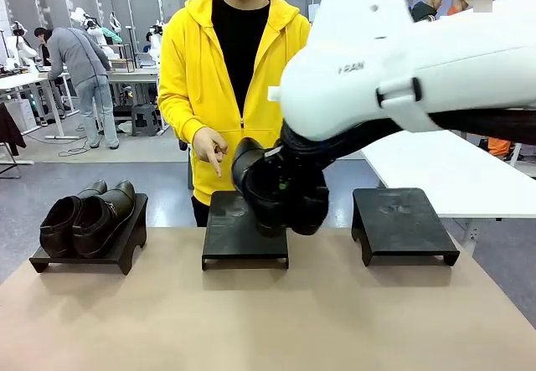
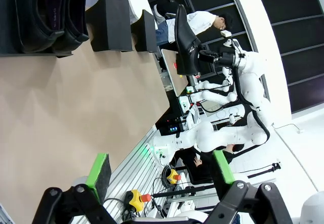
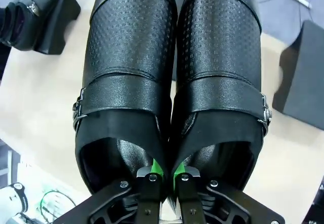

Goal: Place the shoes on the stand as instructed by the person.
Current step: Pick up another pair of Shoes and place it on the Shoes Stand indicated by the person.

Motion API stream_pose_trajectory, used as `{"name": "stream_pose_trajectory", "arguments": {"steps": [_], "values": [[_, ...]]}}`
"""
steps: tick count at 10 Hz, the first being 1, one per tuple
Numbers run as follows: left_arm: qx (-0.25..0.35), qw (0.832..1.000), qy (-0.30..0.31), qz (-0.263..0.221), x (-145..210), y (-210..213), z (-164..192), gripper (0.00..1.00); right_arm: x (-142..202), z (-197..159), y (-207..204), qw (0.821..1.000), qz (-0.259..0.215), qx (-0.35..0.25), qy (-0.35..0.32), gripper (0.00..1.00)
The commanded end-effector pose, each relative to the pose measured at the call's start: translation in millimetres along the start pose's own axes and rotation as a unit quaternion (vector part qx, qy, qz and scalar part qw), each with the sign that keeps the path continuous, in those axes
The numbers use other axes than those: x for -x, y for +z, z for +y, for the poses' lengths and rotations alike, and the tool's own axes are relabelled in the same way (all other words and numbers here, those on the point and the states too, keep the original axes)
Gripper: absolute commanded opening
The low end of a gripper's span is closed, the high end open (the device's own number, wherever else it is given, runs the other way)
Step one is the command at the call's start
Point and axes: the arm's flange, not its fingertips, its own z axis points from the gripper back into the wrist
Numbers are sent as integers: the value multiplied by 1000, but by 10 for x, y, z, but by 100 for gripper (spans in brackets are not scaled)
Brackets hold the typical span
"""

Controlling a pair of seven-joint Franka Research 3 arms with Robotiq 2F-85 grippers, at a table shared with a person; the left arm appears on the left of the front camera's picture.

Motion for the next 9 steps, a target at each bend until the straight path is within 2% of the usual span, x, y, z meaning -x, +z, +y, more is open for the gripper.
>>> {"name": "stream_pose_trajectory", "arguments": {"steps": [1, 4, 5, 9], "values": [[-4, 1000, -4, 2, 44, -20, -30, 100, -123, 154, -111, 999, -34, 19, -9, 0], [-4, 1000, -4, 2, 44, -20, -30, 100, -80, 108, -149, 999, -37, 25, -29, 0], [-4, 1000, -4, 2, 44, -20, -30, 100, -57, 88, -258, 1000, -11, 14, 1, 0], [-4, 1000, -4, 2, 44, -20, -30, 100, -57, 88, -258, 1000, -11, 14, 1, 0]]}}
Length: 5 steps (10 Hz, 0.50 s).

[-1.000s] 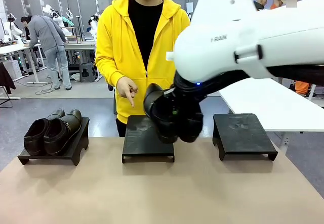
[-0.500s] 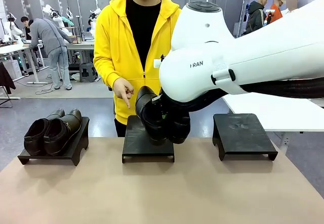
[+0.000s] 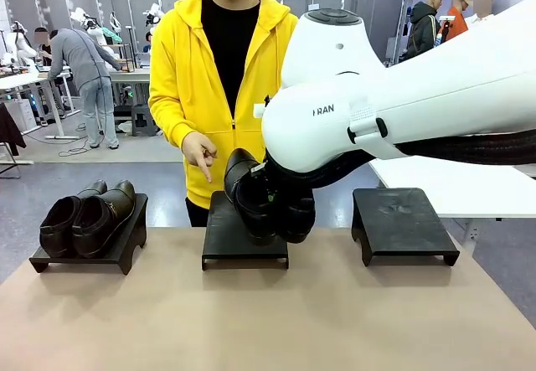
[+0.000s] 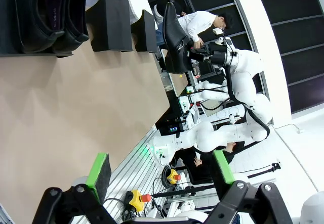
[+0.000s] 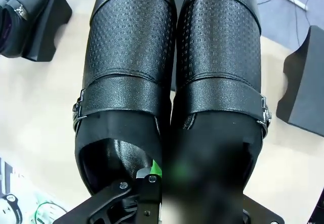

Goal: Place the shoes on the stand as instructed by the person.
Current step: Pick up another pair of Shoes and place it on the Shoes Stand indicated by the person.

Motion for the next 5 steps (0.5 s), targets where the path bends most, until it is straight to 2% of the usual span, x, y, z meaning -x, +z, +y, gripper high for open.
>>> {"name": "stream_pose_trajectory", "arguments": {"steps": [1, 2, 5], "values": [[-4, 1000, -4, 2, 43, -21, -31, 100, -33, -6, 77, 1000, -12, -4, 4, 0], [-4, 1000, -4, 2, 43, -21, -31, 100, 0, 0, 0, 1000, 0, 0, 0, 7], [-4, 1000, -4, 2, 43, -21, -31, 100, -322, 241, -297, 1000, -5, 15, -18, 7]]}}
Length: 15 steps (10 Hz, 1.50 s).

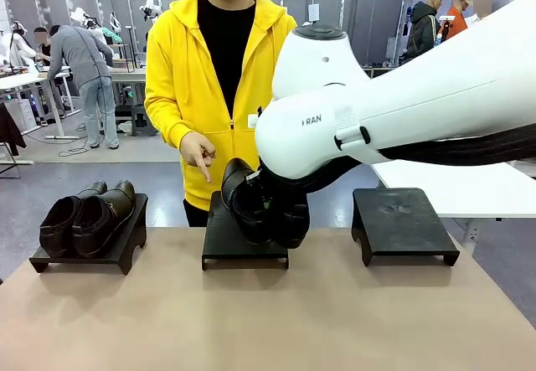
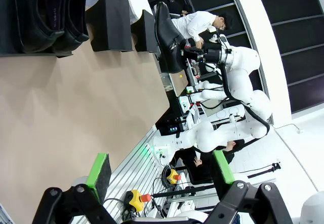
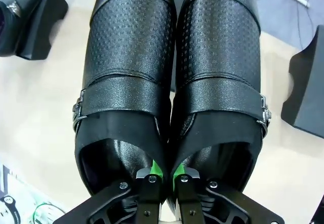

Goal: Place the shoes on the stand as instructed by the person.
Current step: Pick up another pair of Shoes and place it on the Shoes Stand indicated by the person.

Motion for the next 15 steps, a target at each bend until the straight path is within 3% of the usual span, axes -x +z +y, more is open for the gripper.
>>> {"name": "stream_pose_trajectory", "arguments": {"steps": [1, 7, 15], "values": [[-4, 1000, -4, 2, 43, -21, -30, 100, -296, 235, -58, 999, -33, 10, -32, 7], [-4, 1000, -4, 2, 43, -21, -30, 100, -674, 479, -563, 993, -66, 60, -81, 7], [-4, 1000, -4, 2, 43, -21, -30, 100, -878, 569, -1144, 989, -84, 86, -82, 7]]}}
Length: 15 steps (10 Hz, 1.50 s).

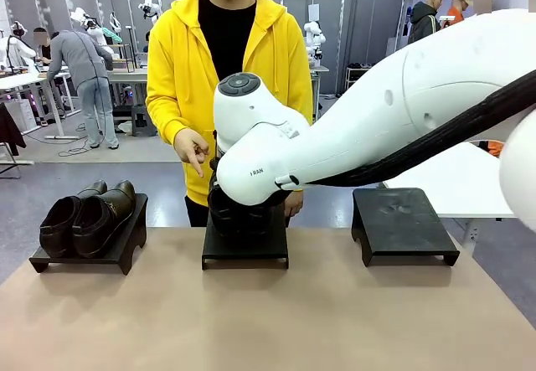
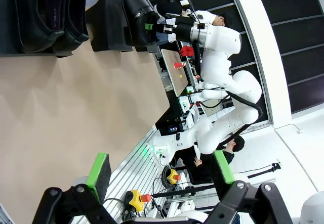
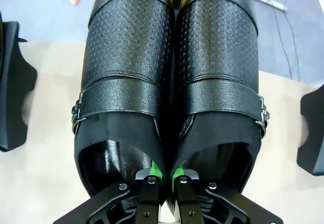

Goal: Place the shoes on the stand as instructed by the person.
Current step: Pick up another pair of Shoes and place it on the Shoes Stand indicated by the person.

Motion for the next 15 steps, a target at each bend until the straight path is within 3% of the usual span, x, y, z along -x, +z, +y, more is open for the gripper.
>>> {"name": "stream_pose_trajectory", "arguments": {"steps": [1, 12, 13, 15], "values": [[-4, 1000, -4, 2, 43, -21, -31, 100, -30, 65, -58, 999, -22, 16, -29, 7], [-4, 1000, -4, 2, 43, -21, -31, 100, 29, 34, -400, 999, -12, 19, -43, 7], [-4, 1000, -4, 2, 43, -21, -31, 100, 19, 22, -384, 999, -13, 18, -44, 18], [-4, 1000, -4, 2, 43, -21, -31, 100, 3, -4, -300, 999, -15, 17, -45, 55]]}}
